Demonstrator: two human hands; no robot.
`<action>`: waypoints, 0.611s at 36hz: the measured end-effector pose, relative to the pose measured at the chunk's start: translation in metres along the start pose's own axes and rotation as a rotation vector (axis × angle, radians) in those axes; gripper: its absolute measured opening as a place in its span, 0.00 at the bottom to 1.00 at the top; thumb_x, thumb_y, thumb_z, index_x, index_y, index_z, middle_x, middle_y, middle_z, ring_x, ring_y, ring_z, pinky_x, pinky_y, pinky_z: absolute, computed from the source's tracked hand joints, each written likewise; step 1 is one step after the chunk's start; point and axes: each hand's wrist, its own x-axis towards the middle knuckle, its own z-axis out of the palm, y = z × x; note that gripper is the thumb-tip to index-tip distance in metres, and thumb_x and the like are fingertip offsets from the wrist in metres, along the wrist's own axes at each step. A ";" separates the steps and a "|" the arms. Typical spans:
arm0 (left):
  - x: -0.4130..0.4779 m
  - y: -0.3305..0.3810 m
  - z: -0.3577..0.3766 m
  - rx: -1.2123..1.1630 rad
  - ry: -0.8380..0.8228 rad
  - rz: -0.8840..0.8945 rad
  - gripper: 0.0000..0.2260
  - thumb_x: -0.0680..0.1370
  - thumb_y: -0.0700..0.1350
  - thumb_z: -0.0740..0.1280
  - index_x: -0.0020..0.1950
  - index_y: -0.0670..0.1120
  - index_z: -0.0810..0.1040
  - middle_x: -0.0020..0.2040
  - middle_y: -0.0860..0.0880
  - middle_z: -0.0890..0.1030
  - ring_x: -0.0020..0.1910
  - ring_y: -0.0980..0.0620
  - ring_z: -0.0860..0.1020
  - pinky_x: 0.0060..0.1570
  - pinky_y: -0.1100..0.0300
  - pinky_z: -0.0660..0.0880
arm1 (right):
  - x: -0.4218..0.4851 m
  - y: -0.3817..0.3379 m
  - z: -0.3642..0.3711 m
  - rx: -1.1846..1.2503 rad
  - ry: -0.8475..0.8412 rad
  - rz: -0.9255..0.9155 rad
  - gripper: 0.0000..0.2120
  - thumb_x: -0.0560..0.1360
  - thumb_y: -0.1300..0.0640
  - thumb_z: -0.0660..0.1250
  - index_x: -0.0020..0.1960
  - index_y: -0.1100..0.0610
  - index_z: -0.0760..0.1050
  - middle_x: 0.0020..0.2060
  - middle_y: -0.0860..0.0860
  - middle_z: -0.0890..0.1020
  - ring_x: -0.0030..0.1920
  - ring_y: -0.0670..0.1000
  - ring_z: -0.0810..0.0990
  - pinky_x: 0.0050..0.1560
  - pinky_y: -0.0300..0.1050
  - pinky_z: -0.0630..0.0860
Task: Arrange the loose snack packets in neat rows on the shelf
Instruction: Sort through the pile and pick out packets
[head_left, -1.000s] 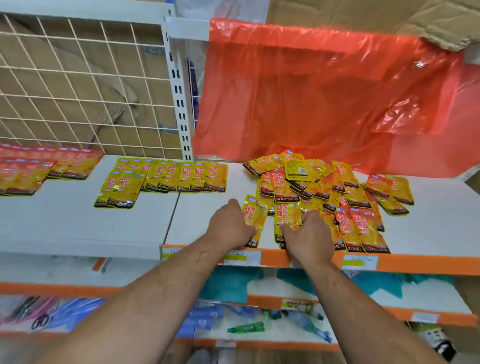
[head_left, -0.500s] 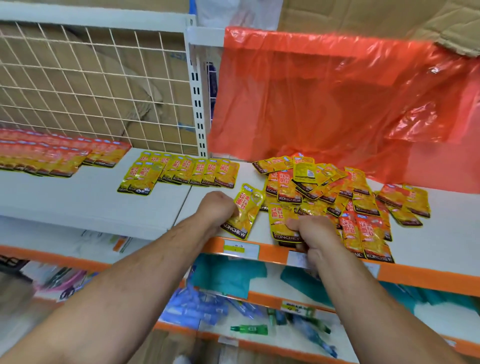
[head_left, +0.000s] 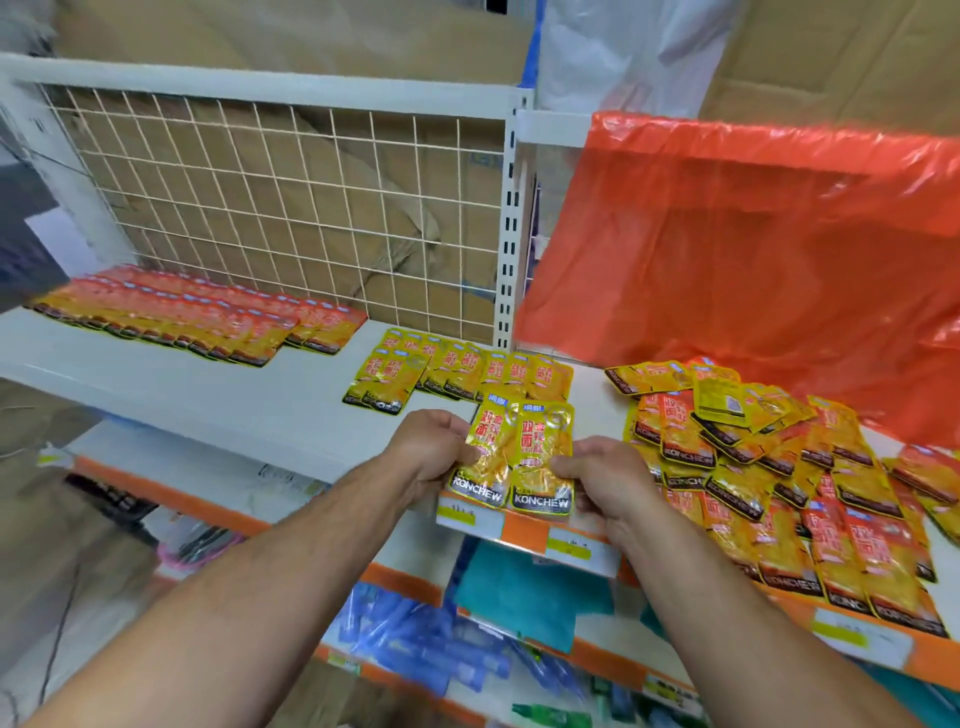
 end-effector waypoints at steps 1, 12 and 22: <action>0.005 -0.002 -0.007 0.021 0.025 0.001 0.10 0.70 0.30 0.74 0.40 0.43 0.77 0.33 0.47 0.79 0.27 0.54 0.76 0.28 0.65 0.70 | 0.002 -0.002 0.008 0.000 -0.003 -0.013 0.11 0.71 0.66 0.74 0.35 0.57 0.75 0.20 0.48 0.72 0.21 0.49 0.65 0.28 0.42 0.62; 0.082 -0.005 -0.076 0.274 0.093 0.094 0.07 0.70 0.37 0.76 0.37 0.42 0.78 0.41 0.46 0.80 0.41 0.48 0.77 0.47 0.54 0.78 | 0.040 -0.020 0.096 -0.012 0.044 -0.019 0.15 0.71 0.66 0.74 0.34 0.55 0.71 0.25 0.49 0.74 0.24 0.47 0.70 0.31 0.43 0.65; 0.139 0.010 -0.110 0.587 0.001 0.194 0.16 0.74 0.49 0.73 0.51 0.36 0.80 0.54 0.40 0.82 0.55 0.42 0.80 0.51 0.53 0.75 | 0.072 -0.032 0.143 -0.067 0.163 0.028 0.18 0.70 0.65 0.76 0.35 0.54 0.67 0.28 0.51 0.71 0.25 0.49 0.68 0.26 0.38 0.63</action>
